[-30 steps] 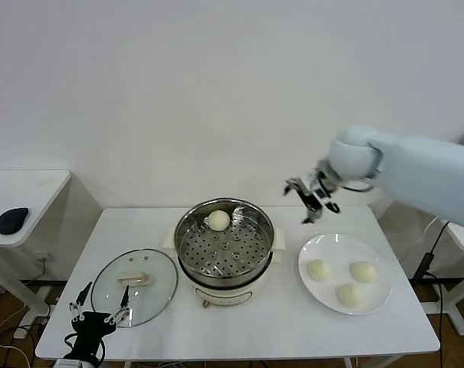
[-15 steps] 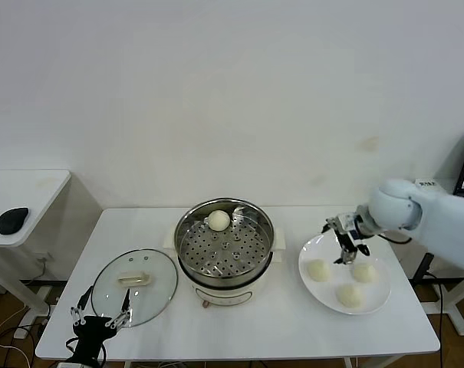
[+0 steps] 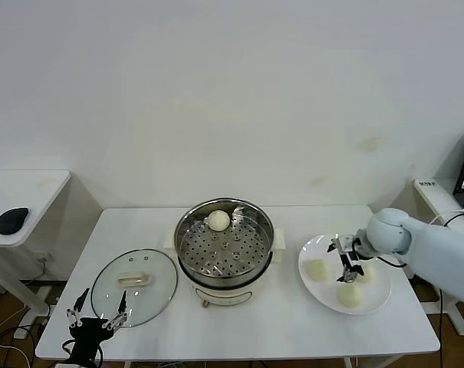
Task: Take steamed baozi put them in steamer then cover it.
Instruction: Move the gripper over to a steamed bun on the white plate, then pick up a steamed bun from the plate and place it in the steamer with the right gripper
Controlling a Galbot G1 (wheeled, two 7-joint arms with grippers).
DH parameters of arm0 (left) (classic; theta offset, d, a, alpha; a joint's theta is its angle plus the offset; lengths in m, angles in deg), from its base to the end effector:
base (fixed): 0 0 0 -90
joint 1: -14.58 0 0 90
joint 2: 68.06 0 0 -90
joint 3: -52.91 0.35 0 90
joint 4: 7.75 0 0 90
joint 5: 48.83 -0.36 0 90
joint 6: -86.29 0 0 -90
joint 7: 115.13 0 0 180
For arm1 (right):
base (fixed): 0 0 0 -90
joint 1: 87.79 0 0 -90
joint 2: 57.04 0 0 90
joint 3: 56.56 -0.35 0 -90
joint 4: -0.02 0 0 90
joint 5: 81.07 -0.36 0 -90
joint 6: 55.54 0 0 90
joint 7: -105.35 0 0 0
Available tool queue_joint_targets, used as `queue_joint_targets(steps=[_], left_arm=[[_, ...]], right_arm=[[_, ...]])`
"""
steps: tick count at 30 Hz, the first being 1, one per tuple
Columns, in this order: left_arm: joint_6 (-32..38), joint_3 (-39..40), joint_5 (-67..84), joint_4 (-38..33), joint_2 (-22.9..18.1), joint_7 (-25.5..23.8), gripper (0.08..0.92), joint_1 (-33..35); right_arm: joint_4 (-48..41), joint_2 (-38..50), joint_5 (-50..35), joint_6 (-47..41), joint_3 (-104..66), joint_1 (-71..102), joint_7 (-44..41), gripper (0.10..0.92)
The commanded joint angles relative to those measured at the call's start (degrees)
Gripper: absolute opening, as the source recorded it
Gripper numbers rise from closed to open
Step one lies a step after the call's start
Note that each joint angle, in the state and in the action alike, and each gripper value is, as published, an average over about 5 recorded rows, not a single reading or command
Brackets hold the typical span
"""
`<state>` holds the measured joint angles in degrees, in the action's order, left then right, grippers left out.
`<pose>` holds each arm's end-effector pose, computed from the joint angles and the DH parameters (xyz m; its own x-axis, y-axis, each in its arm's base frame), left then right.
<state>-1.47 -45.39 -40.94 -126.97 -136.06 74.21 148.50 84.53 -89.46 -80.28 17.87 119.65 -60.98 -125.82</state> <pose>0.1237 0.1073 -0.3198 -0.9837 -0.0810 0.1604 -0.0352 0.9623 0.2699 0.4640 -0.1328 -0.2080 -0.2604 -0.1298 0.9567 -0.9530 -0.1244 -0.2763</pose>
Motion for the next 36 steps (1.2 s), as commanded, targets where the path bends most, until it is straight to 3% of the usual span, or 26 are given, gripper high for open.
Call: queue_joint_targets(steps=[1,13,26,36], left_arm=[[-0.02,-0.26,0.26,0.43,0.06,0.02,0.823,-0.08],[0.00,-0.07,0.50,1.32,0.10,0.02,0.823,-0.90],[0.11,0.16,0.43,1.57,-0.16,0.07,0.823,-1.04],[0.00,0.20,0.43,0.83,0.20,0.05,0.823,-0.93]], right_arm=[[-6.52,-6.62,2.57,0.22,-4.94,6.63,0.90,0.815],[-8.08,-8.39,3.38,-0.48,-5.03,6.78,0.89,0.740],[-7.42,-7.24,3.58,-0.59,-4.34,4.61,-0.85,0.601],[0.30,-2.34,-5.46,-1.88,1.96,-12.31,-3.93,0.569]])
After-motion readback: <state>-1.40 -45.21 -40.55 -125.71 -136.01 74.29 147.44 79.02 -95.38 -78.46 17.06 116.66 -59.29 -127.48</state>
